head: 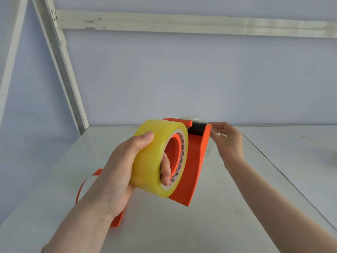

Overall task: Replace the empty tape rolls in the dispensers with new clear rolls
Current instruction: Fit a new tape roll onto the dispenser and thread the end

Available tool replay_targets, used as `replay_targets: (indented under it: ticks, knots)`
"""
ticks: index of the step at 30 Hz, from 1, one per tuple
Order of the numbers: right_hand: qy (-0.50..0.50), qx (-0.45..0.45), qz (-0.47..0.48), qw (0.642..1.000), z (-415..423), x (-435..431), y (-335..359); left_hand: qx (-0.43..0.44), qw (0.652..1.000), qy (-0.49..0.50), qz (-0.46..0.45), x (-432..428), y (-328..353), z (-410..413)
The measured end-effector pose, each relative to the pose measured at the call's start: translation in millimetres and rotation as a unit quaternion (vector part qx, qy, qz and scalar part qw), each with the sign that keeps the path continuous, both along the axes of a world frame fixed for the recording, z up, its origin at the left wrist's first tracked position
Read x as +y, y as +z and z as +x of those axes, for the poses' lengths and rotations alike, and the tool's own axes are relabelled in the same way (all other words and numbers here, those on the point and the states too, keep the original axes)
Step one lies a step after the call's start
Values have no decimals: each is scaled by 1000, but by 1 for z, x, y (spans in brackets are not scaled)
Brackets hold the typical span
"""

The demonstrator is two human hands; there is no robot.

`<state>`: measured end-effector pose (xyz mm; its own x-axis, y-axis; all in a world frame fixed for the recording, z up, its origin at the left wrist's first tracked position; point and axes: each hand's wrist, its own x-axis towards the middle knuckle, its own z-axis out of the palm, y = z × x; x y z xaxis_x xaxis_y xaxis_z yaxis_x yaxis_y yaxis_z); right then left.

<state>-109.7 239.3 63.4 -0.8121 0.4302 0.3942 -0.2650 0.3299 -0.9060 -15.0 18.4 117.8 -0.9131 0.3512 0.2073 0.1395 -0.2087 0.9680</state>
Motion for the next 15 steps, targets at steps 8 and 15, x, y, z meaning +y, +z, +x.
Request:
replay_targets:
  ticks: [8,15]
  knots:
    - [-17,4,55,998,-38,5,28,-3,998,-64,-13,1,-13,-2]
    - [-44,-56,109,992,-59,11,34,19,997,-76,7,-1,-7,-2]
